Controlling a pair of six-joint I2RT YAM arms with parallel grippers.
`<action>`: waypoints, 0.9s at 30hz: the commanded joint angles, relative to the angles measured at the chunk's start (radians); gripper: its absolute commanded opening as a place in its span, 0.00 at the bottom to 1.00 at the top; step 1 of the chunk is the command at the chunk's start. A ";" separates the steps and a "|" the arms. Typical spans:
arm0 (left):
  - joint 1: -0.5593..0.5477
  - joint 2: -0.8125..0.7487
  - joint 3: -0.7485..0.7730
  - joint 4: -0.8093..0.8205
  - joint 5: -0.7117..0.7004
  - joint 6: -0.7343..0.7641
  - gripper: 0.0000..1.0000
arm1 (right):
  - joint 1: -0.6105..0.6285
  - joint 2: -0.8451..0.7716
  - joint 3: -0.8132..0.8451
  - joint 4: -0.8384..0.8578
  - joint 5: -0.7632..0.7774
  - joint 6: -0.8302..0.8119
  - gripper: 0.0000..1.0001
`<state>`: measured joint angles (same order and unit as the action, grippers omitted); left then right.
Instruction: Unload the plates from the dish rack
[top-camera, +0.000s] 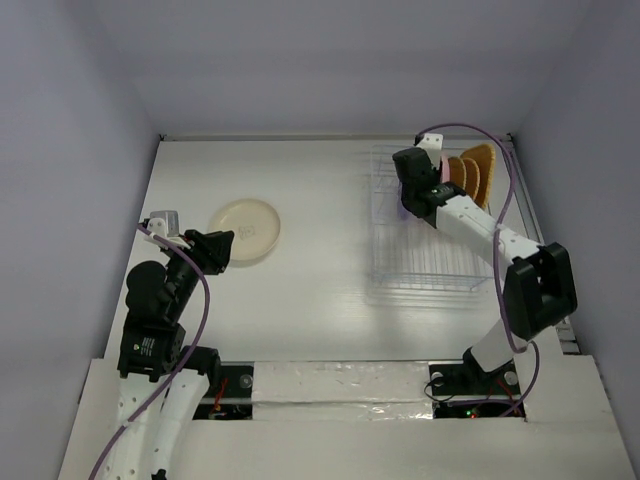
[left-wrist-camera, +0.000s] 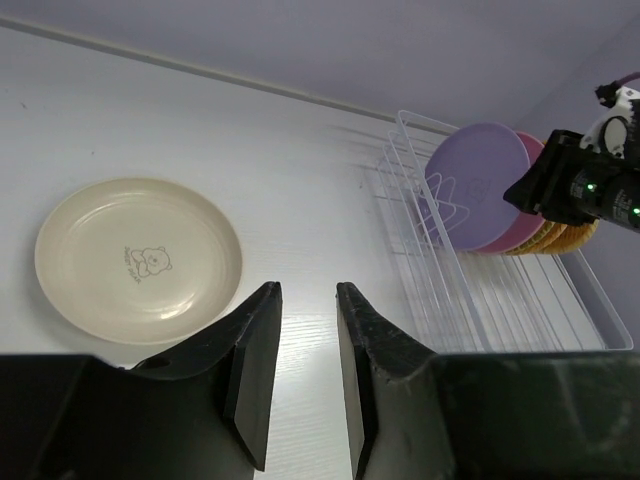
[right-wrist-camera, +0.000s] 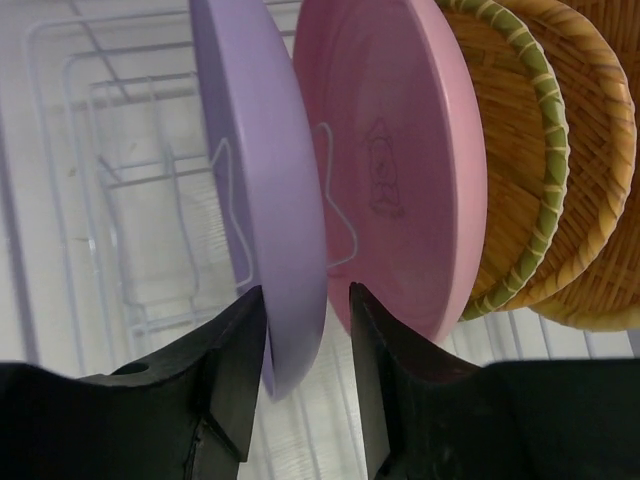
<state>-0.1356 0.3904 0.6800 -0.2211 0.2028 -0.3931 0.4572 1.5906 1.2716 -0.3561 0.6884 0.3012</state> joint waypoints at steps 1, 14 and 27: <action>0.004 0.001 -0.005 0.049 0.012 0.007 0.26 | -0.008 0.040 0.093 -0.036 0.101 -0.033 0.44; 0.004 -0.007 -0.007 0.049 0.014 0.005 0.28 | 0.005 0.071 0.181 -0.078 0.166 -0.096 0.11; 0.004 -0.013 -0.008 0.051 0.015 0.002 0.30 | 0.064 0.037 0.281 -0.142 0.253 -0.166 0.00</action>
<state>-0.1356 0.3882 0.6800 -0.2211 0.2066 -0.3935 0.4965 1.6825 1.4822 -0.5087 0.8970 0.1646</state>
